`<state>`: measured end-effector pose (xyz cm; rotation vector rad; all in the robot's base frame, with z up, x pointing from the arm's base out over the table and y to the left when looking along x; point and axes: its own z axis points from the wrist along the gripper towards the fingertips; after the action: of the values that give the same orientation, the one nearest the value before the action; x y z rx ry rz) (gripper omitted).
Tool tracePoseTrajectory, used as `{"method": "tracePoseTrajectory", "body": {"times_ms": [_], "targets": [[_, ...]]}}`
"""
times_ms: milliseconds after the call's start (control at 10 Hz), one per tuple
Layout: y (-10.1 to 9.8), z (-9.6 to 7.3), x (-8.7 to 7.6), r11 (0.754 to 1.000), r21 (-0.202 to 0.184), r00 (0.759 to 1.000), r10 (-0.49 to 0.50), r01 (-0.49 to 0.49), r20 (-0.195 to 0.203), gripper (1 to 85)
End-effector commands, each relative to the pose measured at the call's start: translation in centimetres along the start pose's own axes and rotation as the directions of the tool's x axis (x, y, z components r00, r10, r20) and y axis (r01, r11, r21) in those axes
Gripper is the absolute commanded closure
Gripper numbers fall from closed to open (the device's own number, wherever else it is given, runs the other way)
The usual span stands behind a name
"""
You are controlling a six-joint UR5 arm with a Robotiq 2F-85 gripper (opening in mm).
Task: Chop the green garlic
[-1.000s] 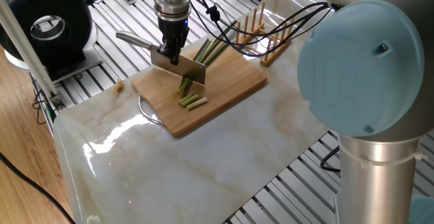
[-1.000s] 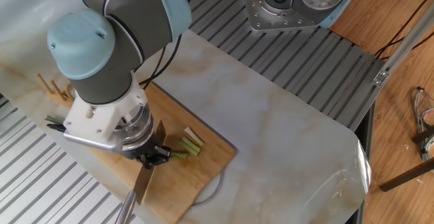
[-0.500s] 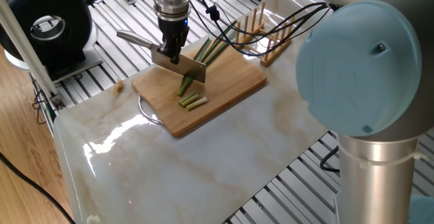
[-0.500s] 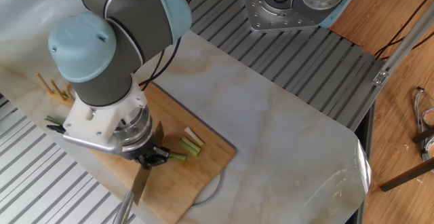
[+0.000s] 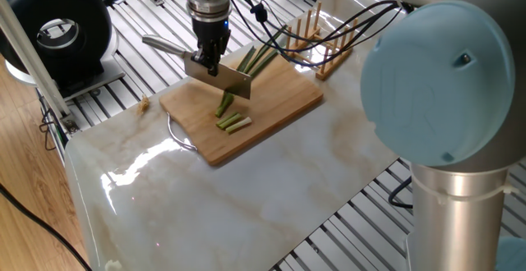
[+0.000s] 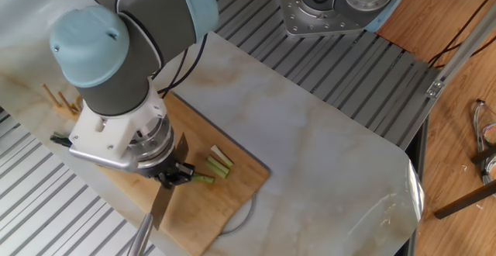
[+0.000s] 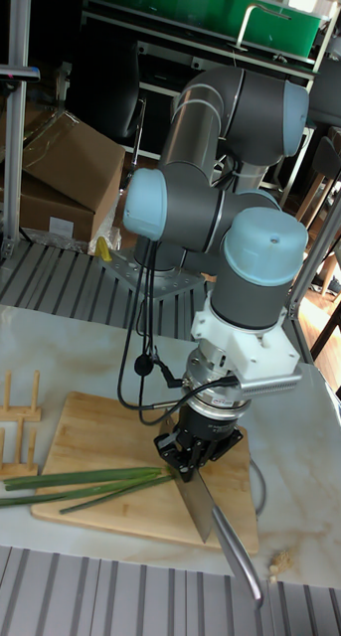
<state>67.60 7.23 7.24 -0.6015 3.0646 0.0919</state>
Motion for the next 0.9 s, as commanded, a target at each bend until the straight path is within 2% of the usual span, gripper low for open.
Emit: {"method": "tracePoseTrajectory", "body": {"times_ms": [0, 200, 600, 700, 800], "targets": [[-0.5, 0.0, 0.5, 1.0, 0.005, 1.0, 0.021, -0.02, -0.016, 84.3], [-1.0, 1.1, 0.7, 1.0, 0.006, 0.999, 0.027, -0.027, -0.02, 84.3], [-1.0, 2.1, 0.7, 0.999, 0.001, 0.999, 0.036, -0.036, -0.01, 84.3], [-0.8, 1.9, 0.9, 0.999, -0.008, 0.999, 0.039, -0.039, -0.01, 84.3], [-0.9, 0.8, 1.4, 0.999, -0.009, 0.999, 0.036, -0.036, -0.019, 84.3]]}}
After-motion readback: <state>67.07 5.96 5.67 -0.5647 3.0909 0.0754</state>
